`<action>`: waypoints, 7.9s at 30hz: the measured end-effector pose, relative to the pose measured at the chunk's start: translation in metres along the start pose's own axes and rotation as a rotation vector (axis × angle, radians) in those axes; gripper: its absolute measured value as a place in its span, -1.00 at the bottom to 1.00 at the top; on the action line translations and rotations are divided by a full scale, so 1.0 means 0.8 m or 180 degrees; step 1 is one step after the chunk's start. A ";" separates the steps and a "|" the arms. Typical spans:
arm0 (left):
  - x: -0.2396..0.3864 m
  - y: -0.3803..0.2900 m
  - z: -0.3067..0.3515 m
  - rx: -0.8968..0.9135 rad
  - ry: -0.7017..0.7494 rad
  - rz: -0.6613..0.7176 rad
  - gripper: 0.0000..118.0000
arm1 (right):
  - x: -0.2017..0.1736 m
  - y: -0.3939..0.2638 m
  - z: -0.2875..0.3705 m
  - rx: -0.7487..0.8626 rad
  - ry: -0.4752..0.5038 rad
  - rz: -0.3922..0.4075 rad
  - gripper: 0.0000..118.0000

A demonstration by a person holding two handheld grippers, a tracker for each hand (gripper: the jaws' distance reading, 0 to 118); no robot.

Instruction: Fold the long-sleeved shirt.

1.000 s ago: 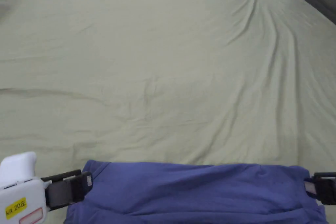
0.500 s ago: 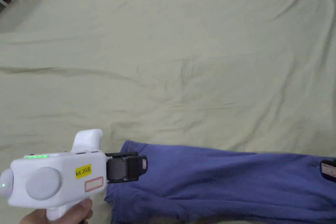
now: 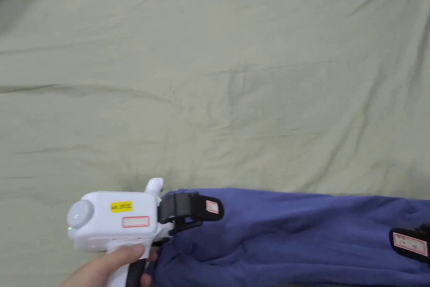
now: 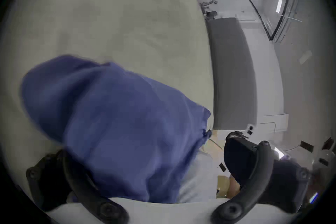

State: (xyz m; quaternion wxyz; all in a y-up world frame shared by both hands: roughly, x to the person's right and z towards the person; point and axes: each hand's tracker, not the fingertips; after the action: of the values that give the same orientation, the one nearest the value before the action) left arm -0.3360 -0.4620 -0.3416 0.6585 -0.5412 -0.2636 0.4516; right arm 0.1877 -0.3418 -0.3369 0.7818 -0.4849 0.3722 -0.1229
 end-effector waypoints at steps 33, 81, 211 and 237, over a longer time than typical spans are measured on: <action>0.057 -0.055 0.261 0.1573 0.1299 0.0185 -0.74 | -0.069 0.040 -0.040 -0.0041 -0.0379 0.0042 -1.00; 0.265 -0.108 -0.262 -0.0049 0.1400 -0.1382 -1.00 | -0.043 -0.016 0.090 0.0646 -0.0488 -0.0534 -1.00; 0.523 -0.282 0.168 0.3984 0.2112 -0.2826 -1.00 | -0.366 0.025 0.252 0.2922 -0.2149 0.0933 -1.00; 0.525 -0.305 0.170 0.4072 0.2263 -0.2951 1.00 | -0.390 0.044 0.221 0.2816 -0.1930 0.0670 1.00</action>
State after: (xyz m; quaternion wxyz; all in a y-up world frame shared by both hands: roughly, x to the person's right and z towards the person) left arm -0.1837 -0.0296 -0.1316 0.9975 -0.0138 0.0686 0.0031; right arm 0.0893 -0.0337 -0.1777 0.9915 -0.0836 0.0893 -0.0436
